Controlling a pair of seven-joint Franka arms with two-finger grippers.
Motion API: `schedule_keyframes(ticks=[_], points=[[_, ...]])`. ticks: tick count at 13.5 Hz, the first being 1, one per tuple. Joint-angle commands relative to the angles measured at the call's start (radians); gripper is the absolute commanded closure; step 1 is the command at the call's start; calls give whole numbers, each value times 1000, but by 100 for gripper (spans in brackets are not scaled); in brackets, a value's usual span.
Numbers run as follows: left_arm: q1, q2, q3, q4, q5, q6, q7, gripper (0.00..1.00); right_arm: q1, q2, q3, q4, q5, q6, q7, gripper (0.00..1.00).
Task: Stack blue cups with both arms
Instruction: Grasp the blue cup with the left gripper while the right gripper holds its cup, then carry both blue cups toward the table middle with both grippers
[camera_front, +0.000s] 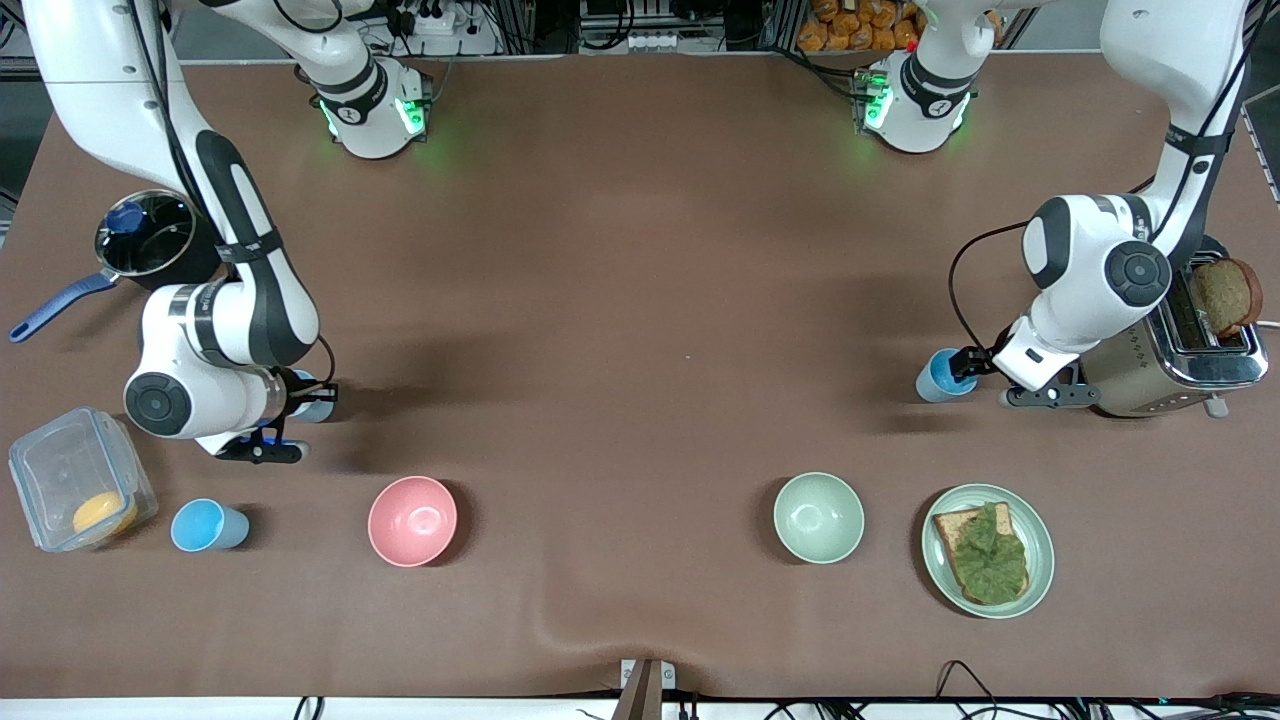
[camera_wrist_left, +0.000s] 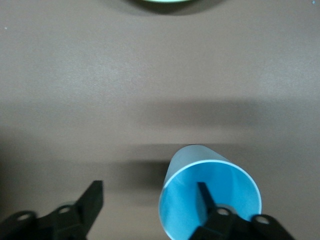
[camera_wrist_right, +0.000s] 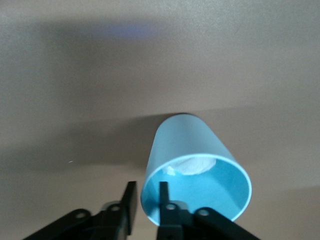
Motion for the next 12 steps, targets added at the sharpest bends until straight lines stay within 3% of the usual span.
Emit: schedule_keyframes(ticks=[1, 2, 6, 9, 12], points=[[-34, 5, -6, -2, 10, 8, -16, 92, 12, 4, -2, 36, -4, -10, -7, 100], [-43, 5, -6, 1, 10, 5, -36, 100, 15, 4, -2, 36, -4, -10, -7, 100], [-42, -23, -6, 27, 10, -43, -44, 100, 111, 2, 5, 111, 16, -117, 45, 100], [-43, -58, -8, 162, 9, -272, -40, 100, 203, 4, 11, 151, 138, -134, 204, 100], [-43, -107, -38, 288, 7, -443, -44, 100, 330, 39, 11, 211, 203, -125, 417, 100]])
